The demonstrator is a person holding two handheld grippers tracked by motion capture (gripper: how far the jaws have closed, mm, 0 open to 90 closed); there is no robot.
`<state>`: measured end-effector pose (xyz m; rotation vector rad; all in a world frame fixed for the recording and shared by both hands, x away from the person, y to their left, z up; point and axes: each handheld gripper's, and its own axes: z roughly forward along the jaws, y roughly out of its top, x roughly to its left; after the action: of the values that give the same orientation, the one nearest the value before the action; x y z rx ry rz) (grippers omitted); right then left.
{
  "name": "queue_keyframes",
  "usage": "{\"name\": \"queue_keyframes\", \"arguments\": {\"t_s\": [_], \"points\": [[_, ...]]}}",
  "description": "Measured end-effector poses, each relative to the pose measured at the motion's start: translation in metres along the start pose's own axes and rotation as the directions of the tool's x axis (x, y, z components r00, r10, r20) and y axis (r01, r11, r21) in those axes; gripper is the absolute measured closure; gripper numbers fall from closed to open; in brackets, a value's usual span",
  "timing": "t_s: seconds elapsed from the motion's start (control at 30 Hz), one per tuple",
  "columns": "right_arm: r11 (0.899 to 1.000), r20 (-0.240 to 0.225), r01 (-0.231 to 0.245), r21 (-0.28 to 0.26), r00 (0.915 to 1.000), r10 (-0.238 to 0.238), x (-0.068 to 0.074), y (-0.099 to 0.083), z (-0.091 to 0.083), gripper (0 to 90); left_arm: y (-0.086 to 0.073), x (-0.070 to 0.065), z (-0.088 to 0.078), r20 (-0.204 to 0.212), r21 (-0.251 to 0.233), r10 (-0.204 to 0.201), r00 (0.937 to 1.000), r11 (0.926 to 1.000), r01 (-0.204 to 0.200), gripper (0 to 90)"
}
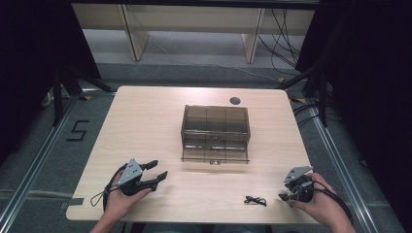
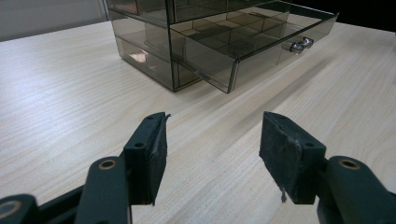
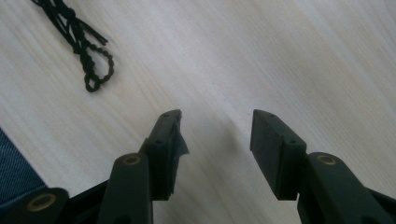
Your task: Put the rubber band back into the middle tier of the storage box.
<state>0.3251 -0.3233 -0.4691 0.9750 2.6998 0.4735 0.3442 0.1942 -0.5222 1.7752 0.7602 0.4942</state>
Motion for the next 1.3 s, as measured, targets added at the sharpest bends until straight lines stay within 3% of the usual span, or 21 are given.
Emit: {"name": "queue_keyframes", "arguments": {"t_s": [0.17,0.2,0.27,0.33,0.4,0.47,0.6,0.63,0.67,0.73,0.77,0.83,0.87,1.03,1.07,1.13,1.23,1.3], "points": [[0.998,-0.022,0.036,0.054,0.9991,-0.035,0.005,0.007,-0.002,54.2,0.000,0.000,0.000,0.001,-0.001,0.004,1.0000,1.0000,-0.004,41.0],[0.994,-0.045,0.066,0.082,0.9970,-0.062,0.006,0.009,-0.002,54.7,0.000,0.000,0.000,0.002,0.000,0.009,1.0000,1.0000,-0.009,41.0],[0.993,-0.045,0.057,0.103,0.9976,-0.053,0.007,0.010,-0.002,55.0,0.000,0.000,0.000,0.003,-0.001,0.007,1.0000,1.0000,-0.007,41.0],[0.983,-0.074,0.092,0.157,0.9940,-0.081,0.010,0.013,-0.002,56.4,0.000,0.000,0.000,0.002,0.000,0.008,1.0000,1.0000,-0.008,41.0],[0.978,-0.086,0.099,0.186,0.9927,-0.085,0.012,0.014,-0.002,57.2,0.000,0.000,0.000,0.001,-0.002,0.003,1.0000,1.0000,-0.003,41.0],[0.969,-0.091,0.140,0.206,0.9882,-0.124,0.011,0.015,-0.001,58.2,0.000,0.000,0.000,0.001,-0.003,0.003,1.0000,1.0000,-0.003,41.0],[0.963,-0.101,0.139,0.230,0.9878,-0.119,0.015,0.017,-0.003,60.8,0.000,-0.001,0.000,0.002,0.002,0.010,1.0000,1.0000,-0.010,41.1],[0.958,-0.106,0.170,0.230,0.9832,-0.149,0.014,0.018,-0.002,61.4,0.000,-0.001,0.000,0.002,0.000,0.009,1.0000,1.0000,-0.009,41.1],[0.961,-0.111,0.137,0.241,0.9873,-0.113,0.018,0.019,-0.003,61.9,0.000,0.000,0.000,0.002,0.000,0.008,1.0000,1.0000,-0.008,41.0],[0.958,-0.121,0.161,0.239,0.9834,-0.135,0.017,0.019,-0.002,62.4,0.000,0.000,0.000,0.003,-0.001,0.008,1.0000,1.0000,-0.008,41.1],[0.949,-0.127,0.167,0.267,0.9823,-0.138,0.018,0.022,-0.004,63.0,0.000,0.000,-0.001,0.003,-0.001,0.008,1.0000,1.0000,-0.008,41.0],[0.953,-0.115,0.152,0.261,0.9854,-0.126,0.020,0.022,-0.004,63.0,0.000,-0.001,0.000,0.003,-0.001,0.008,1.0000,1.0000,-0.008,41.0],[0.948,-0.121,0.178,0.265,0.9812,-0.150,0.021,0.025,-0.003,62.9,0.000,-0.001,0.000,0.003,0.000,0.009,1.0000,1.0000,-0.009,41.1],[0.943,-0.126,0.192,0.270,0.9786,-0.163,0.025,0.030,-0.002,63.0,0.000,-0.001,0.000,0.003,-0.001,0.009,1.0000,1.0000,-0.009,41.0],[0.942,-0.140,0.219,0.255,0.9722,-0.188,0.026,0.032,-0.002,63.3,0.000,0.000,0.000,0.003,0.001,0.009,1.0000,1.0000,-0.009,41.1],[0.944,-0.132,0.207,0.258,0.9751,-0.178,0.027,0.032,-0.002,63.3,0.000,0.000,0.000,0.004,-0.001,0.008,1.0000,1.0000,-0.008,41.1],[0.936,-0.143,0.228,0.268,0.9702,-0.195,0.028,0.036,0.000,64.2,0.000,0.000,-0.001,0.003,-0.001,0.006,1.0000,1.0000,-0.006,41.1],[0.936,-0.139,0.231,0.265,0.9699,-0.200,0.029,0.037,0.000,64.3,0.000,0.000,-0.001,0.003,-0.001,0.008,1.0000,1.0000,-0.008,41.1]]}}
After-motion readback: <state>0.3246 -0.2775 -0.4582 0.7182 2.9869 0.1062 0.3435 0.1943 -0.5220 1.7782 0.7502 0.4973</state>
